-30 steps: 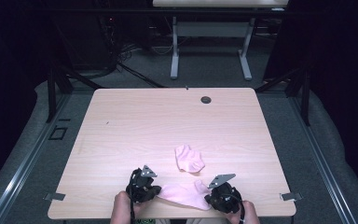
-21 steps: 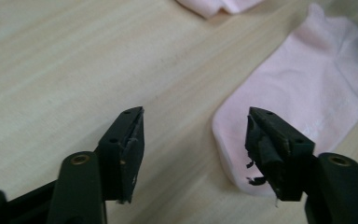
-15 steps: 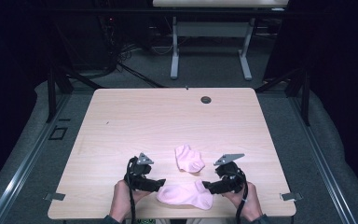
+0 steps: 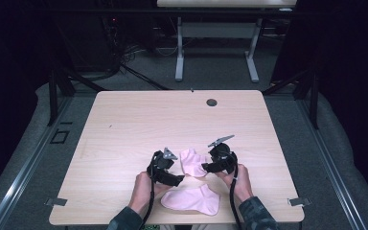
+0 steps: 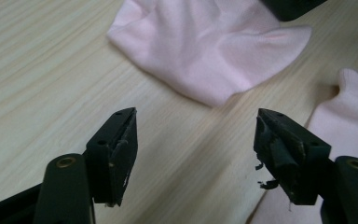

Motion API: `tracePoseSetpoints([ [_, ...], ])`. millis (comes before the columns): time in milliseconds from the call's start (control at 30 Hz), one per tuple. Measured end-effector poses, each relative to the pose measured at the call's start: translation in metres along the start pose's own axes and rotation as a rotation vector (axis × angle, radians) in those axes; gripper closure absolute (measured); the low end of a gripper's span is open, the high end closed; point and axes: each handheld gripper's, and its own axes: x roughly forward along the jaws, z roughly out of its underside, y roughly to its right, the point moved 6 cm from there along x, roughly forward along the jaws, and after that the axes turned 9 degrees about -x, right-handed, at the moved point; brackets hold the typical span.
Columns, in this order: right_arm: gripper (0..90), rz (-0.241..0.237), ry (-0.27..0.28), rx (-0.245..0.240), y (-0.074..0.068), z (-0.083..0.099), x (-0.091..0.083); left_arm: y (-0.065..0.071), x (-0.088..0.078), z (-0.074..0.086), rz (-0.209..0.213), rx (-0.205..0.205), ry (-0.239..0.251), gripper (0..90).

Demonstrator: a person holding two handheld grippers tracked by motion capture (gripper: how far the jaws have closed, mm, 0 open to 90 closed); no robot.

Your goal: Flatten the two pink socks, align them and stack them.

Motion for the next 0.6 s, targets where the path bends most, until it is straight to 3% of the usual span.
tracePoseSetpoints([
  [100, 53.5, -0.008, -0.003, 0.019, 0.0, -0.001, 0.01, 0.003, 0.01, -0.003, 0.011, 0.023, -0.013, 33.5],
  [233, 65.0, -0.009, -0.027, 0.012, -0.001, 0.0, 0.015, 0.004, 0.016, -0.003, 0.022, 0.017, -0.018, 35.3],
  [433, 82.4, -0.025, -0.016, 0.014, -0.005, 0.001, 0.019, 0.003, 0.017, -0.003, 0.03, 0.013, -0.012, 36.5],
  [600, 84.3, -0.052, 0.03, 0.023, -0.01, -0.005, 0.007, 0.003, 0.015, -0.003, 0.034, 0.012, 0.018, 34.8],
])
